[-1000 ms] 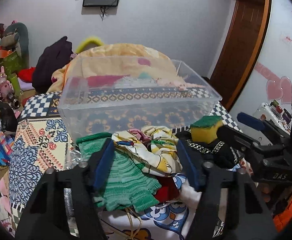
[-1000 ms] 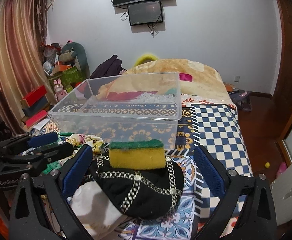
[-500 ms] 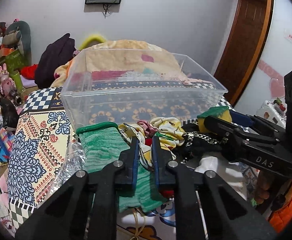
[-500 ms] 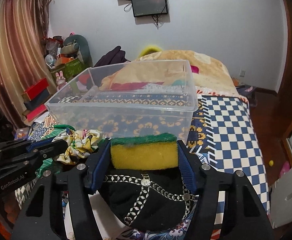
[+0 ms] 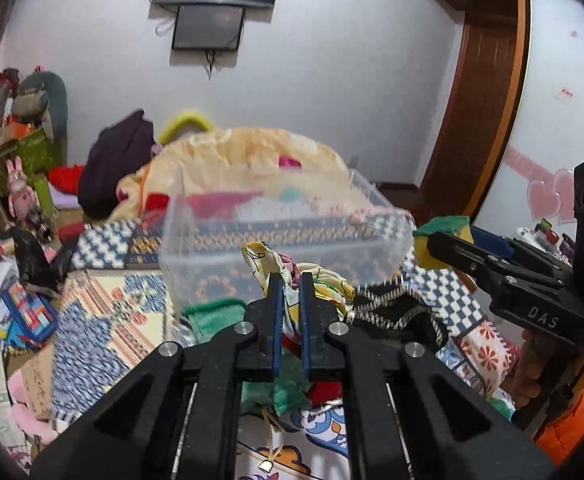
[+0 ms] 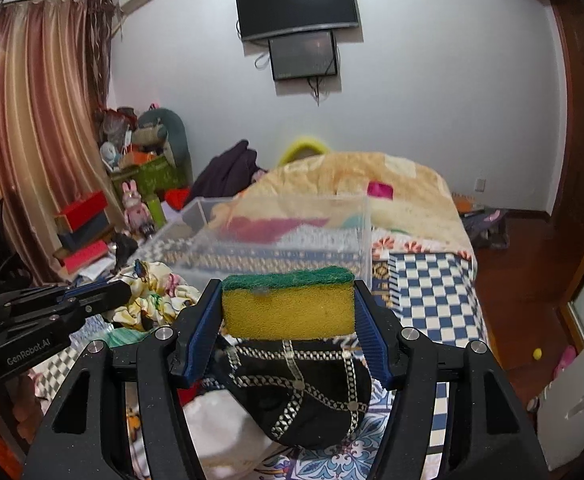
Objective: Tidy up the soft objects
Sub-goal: 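Carry the scrunchie with the left tool into the clear box while the right tool drops the sponge in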
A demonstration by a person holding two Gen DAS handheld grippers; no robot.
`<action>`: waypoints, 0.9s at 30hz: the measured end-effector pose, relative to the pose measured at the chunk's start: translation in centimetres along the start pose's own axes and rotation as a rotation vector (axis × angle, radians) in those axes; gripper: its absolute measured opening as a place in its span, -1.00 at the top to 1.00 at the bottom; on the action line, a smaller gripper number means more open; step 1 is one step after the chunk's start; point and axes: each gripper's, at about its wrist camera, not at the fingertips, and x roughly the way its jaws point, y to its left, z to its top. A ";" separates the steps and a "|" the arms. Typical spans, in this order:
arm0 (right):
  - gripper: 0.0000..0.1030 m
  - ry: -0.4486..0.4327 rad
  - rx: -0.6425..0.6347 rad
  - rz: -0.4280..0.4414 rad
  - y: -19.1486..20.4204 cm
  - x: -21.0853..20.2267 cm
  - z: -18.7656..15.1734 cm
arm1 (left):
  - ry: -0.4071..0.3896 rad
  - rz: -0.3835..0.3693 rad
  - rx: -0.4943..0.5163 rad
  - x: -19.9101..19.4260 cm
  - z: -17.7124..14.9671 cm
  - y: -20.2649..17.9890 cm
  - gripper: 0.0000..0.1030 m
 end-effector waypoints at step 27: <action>-0.15 0.044 -0.038 -0.030 1.4 6.2 3.4 | 0.074 0.066 0.014 7.2 7.0 3.7 0.87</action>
